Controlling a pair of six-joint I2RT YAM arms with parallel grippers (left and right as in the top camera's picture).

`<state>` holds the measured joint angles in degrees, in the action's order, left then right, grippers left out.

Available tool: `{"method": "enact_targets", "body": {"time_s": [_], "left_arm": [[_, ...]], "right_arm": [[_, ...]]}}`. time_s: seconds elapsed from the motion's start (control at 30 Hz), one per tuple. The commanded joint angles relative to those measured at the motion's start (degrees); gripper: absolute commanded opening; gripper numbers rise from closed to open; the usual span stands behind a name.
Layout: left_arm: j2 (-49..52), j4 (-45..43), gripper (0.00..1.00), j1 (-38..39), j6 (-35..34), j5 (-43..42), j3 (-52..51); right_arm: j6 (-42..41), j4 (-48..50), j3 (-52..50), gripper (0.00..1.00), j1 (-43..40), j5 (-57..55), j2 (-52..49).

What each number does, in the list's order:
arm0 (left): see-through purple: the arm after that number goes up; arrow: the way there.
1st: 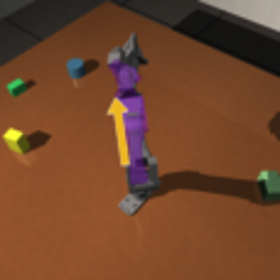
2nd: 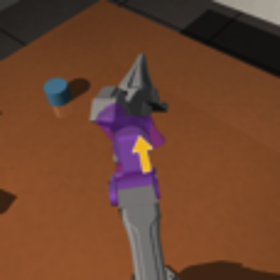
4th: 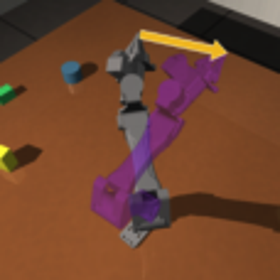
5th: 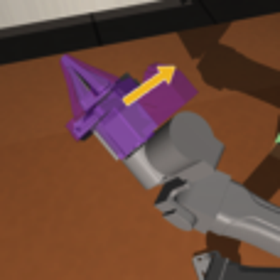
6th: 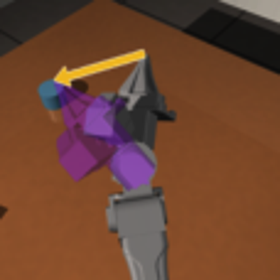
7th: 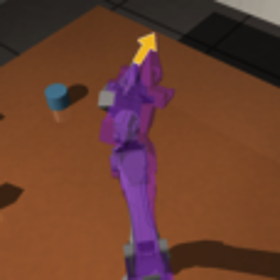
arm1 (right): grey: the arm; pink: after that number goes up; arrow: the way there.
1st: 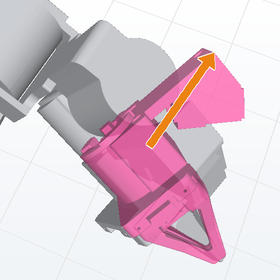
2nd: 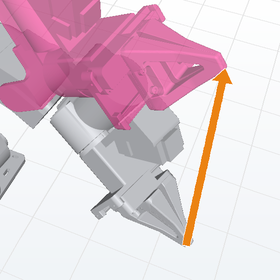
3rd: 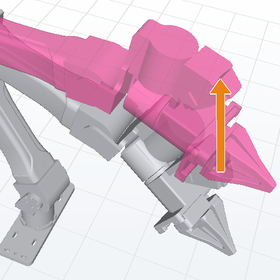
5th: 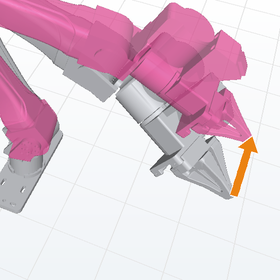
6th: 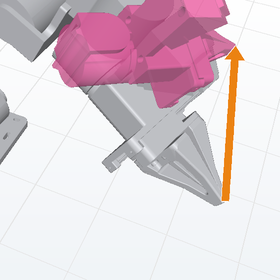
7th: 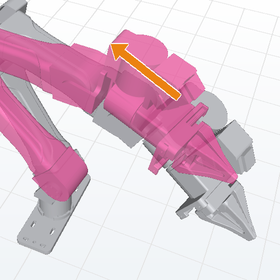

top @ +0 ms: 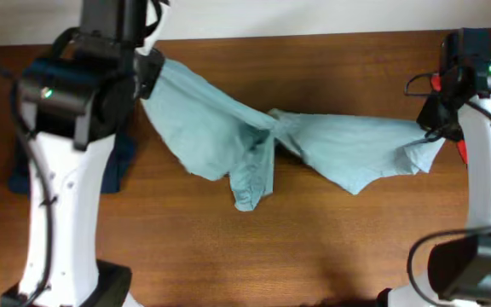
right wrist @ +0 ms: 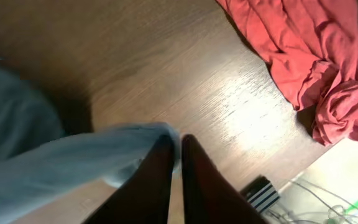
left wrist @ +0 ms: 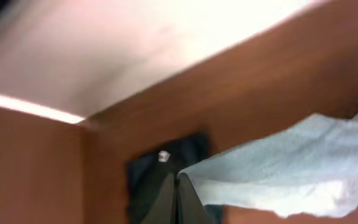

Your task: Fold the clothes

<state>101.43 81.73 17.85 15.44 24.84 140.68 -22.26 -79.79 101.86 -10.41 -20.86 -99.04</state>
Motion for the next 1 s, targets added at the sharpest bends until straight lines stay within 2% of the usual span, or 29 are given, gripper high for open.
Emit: {"method": "enact_targets", "body": {"time_s": [0.0, 0.1, 0.17, 0.23, 0.33, 0.47, 0.57, 0.67, 0.77, 0.83, 0.9, 0.97], "left_arm": [[-4.87, -2.51, 0.01, -0.76, -2.34, 6.49, 0.76], [-6.99, -4.66, 0.01, -0.76, -2.34, 6.47, 0.76], [-8.22, -5.97, 0.01, -0.76, -2.34, 6.43, 0.76], [-9.20, -7.26, 0.01, -0.76, -2.25, 5.60, 0.76], [-9.81, -9.57, 0.00, -0.76, 0.42, 0.02, 0.76], [-9.86, -14.12, 0.00, -0.70, 3.91, -6.29, 0.76], [-9.86, -18.47, 0.00, -0.63, 4.72, -9.46, 0.92], [-9.86, -24.65, 0.00, -0.59, 5.68, -16.52, 1.55], [-9.86, -30.93, 0.00, -0.61, 5.57, -24.65, 3.30], [-9.86, -34.62, 0.00, -0.59, 4.26, -24.26, 4.61], [-9.86, -36.92, 0.00, -0.61, 2.05, -20.17, 5.79], [-9.86, -36.94, 0.00, -0.59, 1.09, -23.50, 6.36]], "right_arm": [[-0.55, 0.31, -0.24, 0.21, -1.84, 1.20, -2.05], [-0.55, 0.76, -0.24, 0.38, -2.60, 1.44, -2.67], [-0.52, 1.29, -0.24, 0.46, -3.06, 2.62, -2.71], [-0.11, 1.49, -0.24, 0.48, -3.23, 5.46, -2.71], [8.83, 2.89, -0.24, 0.52, -2.80, 20.41, -2.71], [24.76, 4.50, -0.24, 0.63, -0.68, 44.50, -2.71], [31.28, 4.98, -0.24, 0.67, 1.99, 56.43, -2.71], [31.98, 6.80, -0.24, 0.68, 5.18, 60.13, -2.71], [36.17, 9.44, -0.24, 0.68, 9.22, 66.07, -2.71], [37.31, 10.95, -0.24, 0.69, 11.54, 68.39, -2.71], [37.31, 12.37, -0.24, 0.69, 13.46, 69.64, -2.69], [37.29, 13.70, -0.24, 0.69, 15.21, 71.01, -2.69]]}}
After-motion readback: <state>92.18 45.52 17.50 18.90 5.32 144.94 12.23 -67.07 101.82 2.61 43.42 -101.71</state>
